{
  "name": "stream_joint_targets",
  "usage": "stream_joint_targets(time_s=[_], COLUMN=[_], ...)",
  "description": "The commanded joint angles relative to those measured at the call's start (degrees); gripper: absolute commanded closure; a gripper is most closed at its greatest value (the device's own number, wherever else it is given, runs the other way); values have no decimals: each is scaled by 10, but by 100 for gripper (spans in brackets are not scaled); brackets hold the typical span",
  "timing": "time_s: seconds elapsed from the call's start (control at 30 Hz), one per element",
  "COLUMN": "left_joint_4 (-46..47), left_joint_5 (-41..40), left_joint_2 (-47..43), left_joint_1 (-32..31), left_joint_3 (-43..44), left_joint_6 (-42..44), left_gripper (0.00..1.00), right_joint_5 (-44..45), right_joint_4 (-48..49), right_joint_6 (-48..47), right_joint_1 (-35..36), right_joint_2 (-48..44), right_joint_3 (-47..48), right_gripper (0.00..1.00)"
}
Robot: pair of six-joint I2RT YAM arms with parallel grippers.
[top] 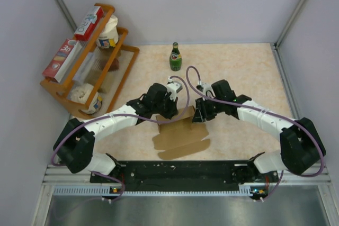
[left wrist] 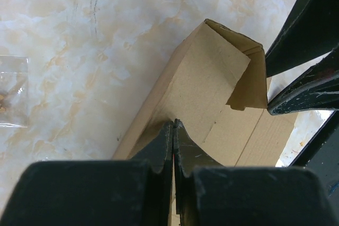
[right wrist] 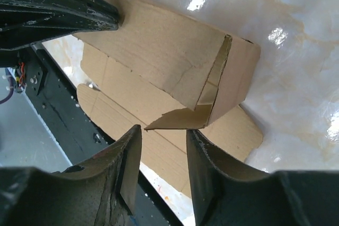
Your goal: Fold the paper box
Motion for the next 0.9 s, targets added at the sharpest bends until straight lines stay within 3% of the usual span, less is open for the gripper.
stream_joint_targets(time_s=[0.0, 0.3, 0.53, 0.73, 0.87], left_joint_4=[-22, -19, -19, -21, -20], left_joint_5=[-10, -6, -5, -6, -6], left_joint_2=[-13, -11, -13, -16, -14], left_joint_1=[-2, -2, -2, -2, -2], left_joint_3=[-7, -7, -5, -4, -3], left_joint_6=[0, -1, 0, 0, -2], left_gripper=[100, 100, 100, 100, 100], right_joint_5=[4, 129, 243, 216, 141], right_joint_4=[38, 64, -5, -4, 8], right_joint_6=[6, 48, 69, 47, 6], right_joint_1=[-6, -60, -78, -77, -78], right_joint_2=[-28, -137, -83, -5, 29], right_joint_3=[-1, -13, 16, 37, 41], right_gripper=[60, 47, 47, 54, 55])
